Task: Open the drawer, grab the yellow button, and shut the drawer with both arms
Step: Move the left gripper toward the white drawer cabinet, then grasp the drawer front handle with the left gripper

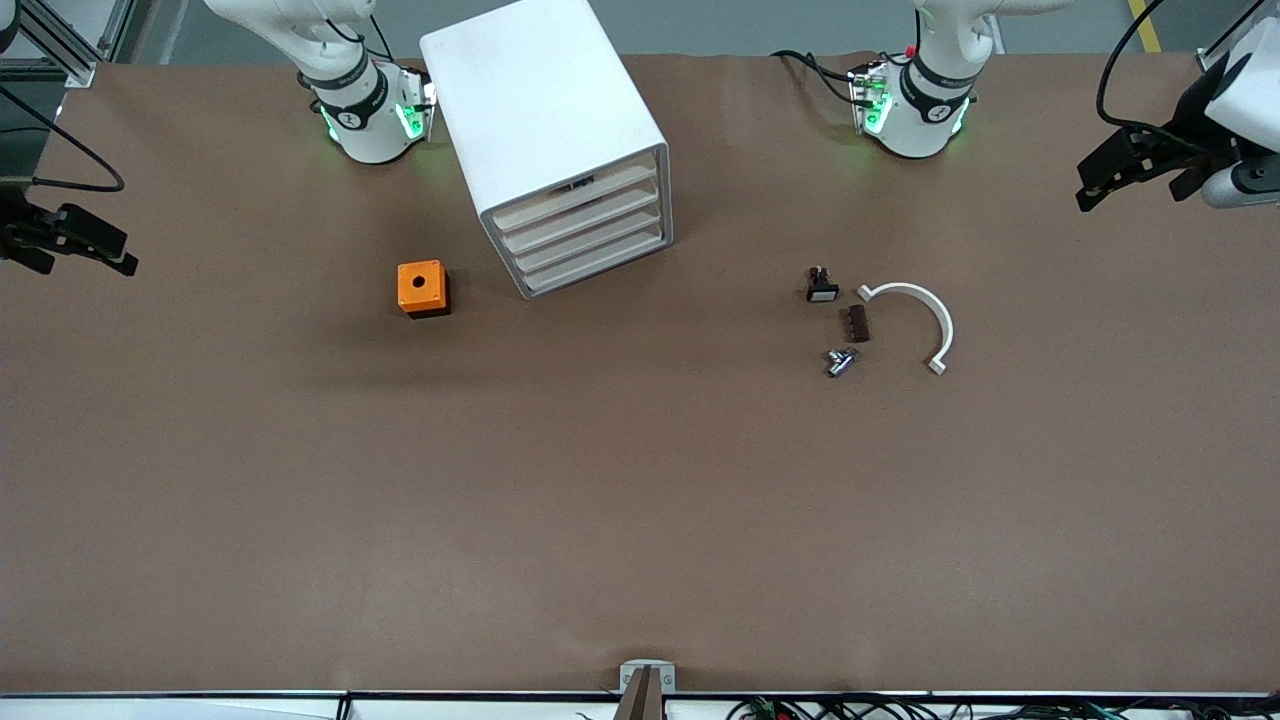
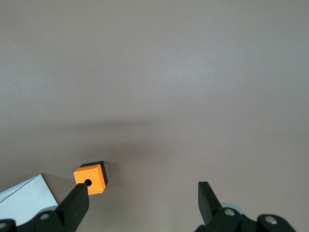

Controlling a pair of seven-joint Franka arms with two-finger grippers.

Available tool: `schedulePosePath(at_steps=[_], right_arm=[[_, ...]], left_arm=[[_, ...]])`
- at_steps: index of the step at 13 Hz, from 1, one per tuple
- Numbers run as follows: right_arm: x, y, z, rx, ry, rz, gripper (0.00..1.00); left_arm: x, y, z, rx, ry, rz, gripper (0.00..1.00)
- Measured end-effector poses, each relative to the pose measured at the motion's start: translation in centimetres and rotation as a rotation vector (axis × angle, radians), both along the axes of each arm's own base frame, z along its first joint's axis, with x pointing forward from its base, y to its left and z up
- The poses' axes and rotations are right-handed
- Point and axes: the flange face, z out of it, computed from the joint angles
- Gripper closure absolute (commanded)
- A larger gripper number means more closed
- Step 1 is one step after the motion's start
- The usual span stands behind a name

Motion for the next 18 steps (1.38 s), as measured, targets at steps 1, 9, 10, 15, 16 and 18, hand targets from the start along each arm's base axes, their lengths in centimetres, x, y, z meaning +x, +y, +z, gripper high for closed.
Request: schedulePosePath(at_steps=[1, 9, 10, 15, 16, 18], right_arm=[[0.0, 0.0, 0.0, 0.0, 0.0, 0.0, 0.0], [0.0, 0.0, 0.0, 0.0, -0.001, 0.0, 0.0], [0.0, 0.0, 0.0, 0.0, -0.001, 0.0, 0.0], [0.0, 0.0, 0.1, 0.0, -0.002, 0.0, 0.0], [0.0, 0.0, 0.1, 0.0, -0.002, 0.0, 0.0], [0.0, 0.0, 0.1, 0.0, -0.003, 0.0, 0.0]], left_arm=[[0.0, 0.0, 0.0, 0.0, 0.0, 0.0, 0.0], [1.8, -0.2, -3.0, 0.003, 0.062, 0.004, 0.0], [2.4, -0.6, -4.2, 0.006, 0.085, 0.026, 0.0], [5.2, -7.5, -11.7, 0.028, 0.183, 0.308, 0.0], [5.5, -9.4, -13.3, 0.006, 0.215, 0.369, 0.0], [6.3, -12.3, -17.1, -0.014, 0.286, 0.498, 0.0]])
